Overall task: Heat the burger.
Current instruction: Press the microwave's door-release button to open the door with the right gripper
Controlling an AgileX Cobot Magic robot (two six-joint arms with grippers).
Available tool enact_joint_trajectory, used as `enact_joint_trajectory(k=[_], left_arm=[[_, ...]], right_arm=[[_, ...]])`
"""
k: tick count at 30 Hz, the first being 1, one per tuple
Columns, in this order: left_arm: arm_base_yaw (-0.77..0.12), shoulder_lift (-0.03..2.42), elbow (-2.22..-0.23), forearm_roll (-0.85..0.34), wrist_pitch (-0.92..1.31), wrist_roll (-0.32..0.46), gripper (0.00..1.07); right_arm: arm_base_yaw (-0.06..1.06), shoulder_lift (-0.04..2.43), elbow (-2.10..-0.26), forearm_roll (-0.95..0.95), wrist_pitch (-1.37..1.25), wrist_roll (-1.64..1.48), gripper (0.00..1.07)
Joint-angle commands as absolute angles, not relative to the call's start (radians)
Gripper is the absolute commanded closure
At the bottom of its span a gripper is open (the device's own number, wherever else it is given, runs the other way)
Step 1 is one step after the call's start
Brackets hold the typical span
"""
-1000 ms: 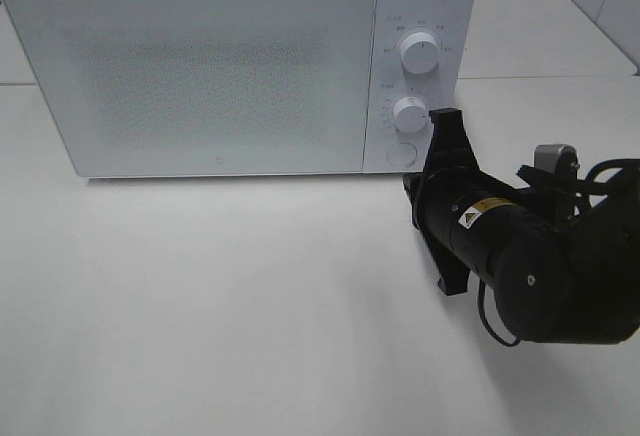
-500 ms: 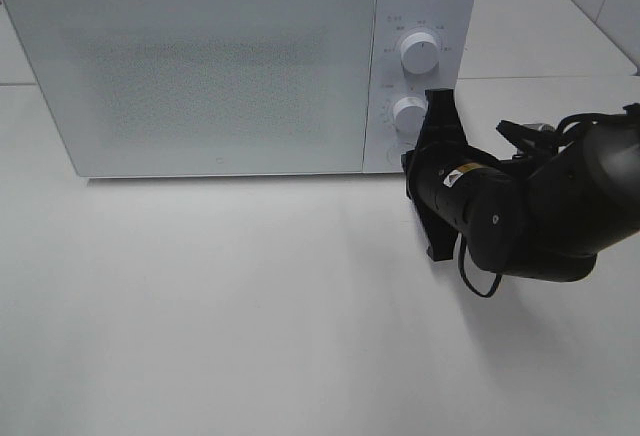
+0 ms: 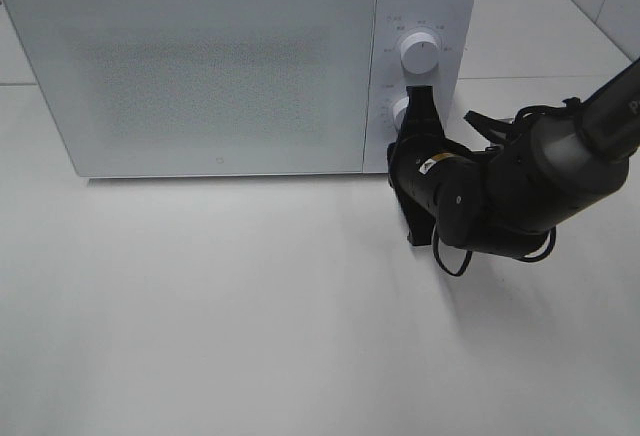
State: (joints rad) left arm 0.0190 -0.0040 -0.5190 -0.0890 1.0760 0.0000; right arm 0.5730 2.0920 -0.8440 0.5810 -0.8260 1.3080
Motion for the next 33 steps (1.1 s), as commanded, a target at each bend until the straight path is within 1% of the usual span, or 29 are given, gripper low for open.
enact_joint_trajectory(k=[1, 6, 12, 25, 33], left_arm=[[0.021, -0.011, -0.516, -0.096, 1.065, 0.000, 0.09], [0.021, -0.011, -0.516, -0.096, 1.065, 0.000, 0.09], [0.021, -0.011, -0.516, -0.096, 1.065, 0.000, 0.09], [0.021, -0.011, -0.516, -0.096, 1.065, 0.000, 0.09], [0.021, -0.011, -0.516, -0.096, 1.065, 0.000, 0.09]], right_arm=[[0.561, 2.104, -0.861, 0.590, -0.822, 1.300, 1.07], [0.538, 2.141, -0.892, 0.593, -0.823, 1.300, 1.07], [0.538, 2.141, -0.892, 0.620, -0.863, 1.293, 1.07], [0.539, 2.141, -0.942, 0.585, -0.943, 1.312, 1.07], [0.539, 2.150, -0.984, 0.592, -1.058, 1.306, 1.07]])
